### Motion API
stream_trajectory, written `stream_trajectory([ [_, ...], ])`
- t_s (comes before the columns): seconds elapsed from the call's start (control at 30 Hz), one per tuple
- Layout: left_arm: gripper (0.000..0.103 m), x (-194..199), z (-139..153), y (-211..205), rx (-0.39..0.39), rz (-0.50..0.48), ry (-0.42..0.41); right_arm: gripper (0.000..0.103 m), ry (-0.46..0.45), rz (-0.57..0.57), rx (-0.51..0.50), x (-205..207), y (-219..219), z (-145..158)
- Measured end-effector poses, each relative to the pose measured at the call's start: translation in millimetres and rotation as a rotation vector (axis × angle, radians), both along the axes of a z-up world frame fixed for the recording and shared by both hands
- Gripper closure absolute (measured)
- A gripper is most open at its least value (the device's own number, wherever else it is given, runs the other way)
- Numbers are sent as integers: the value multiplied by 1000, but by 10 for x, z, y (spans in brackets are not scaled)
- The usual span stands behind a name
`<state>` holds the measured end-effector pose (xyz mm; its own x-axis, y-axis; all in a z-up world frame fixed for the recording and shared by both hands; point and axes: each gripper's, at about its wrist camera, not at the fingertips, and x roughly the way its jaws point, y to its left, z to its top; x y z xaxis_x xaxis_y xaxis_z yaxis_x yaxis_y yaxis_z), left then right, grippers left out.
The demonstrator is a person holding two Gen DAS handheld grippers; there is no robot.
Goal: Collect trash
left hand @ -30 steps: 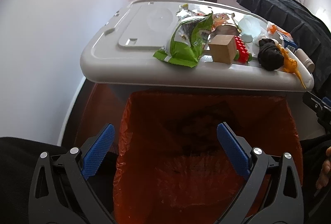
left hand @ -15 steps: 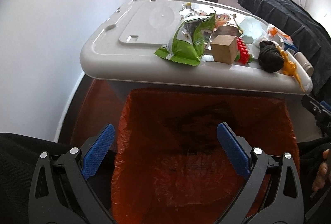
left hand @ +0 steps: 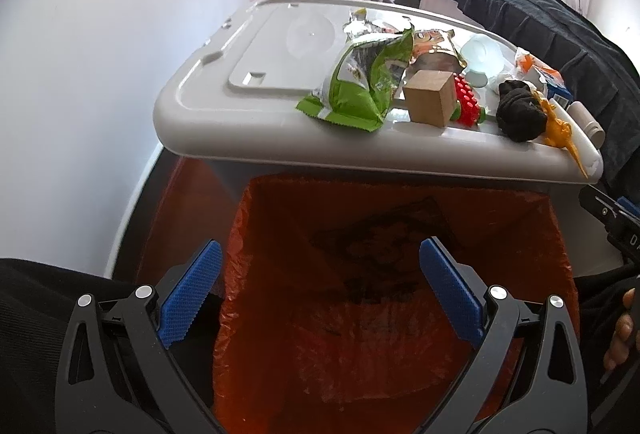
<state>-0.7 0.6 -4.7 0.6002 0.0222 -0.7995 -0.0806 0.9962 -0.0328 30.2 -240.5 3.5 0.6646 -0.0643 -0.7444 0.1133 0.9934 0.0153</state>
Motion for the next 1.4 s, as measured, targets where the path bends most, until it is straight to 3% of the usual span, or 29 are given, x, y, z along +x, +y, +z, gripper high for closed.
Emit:
stream_trajectory([
  [1.0, 6, -25, 40, -96, -5, -53, -19, 5, -5, -26, 14, -21, -74, 5],
  [1.4, 6, -15, 27, -67, -23, -30, -17, 5, -4, -30, 14, -21, -116, 4],
])
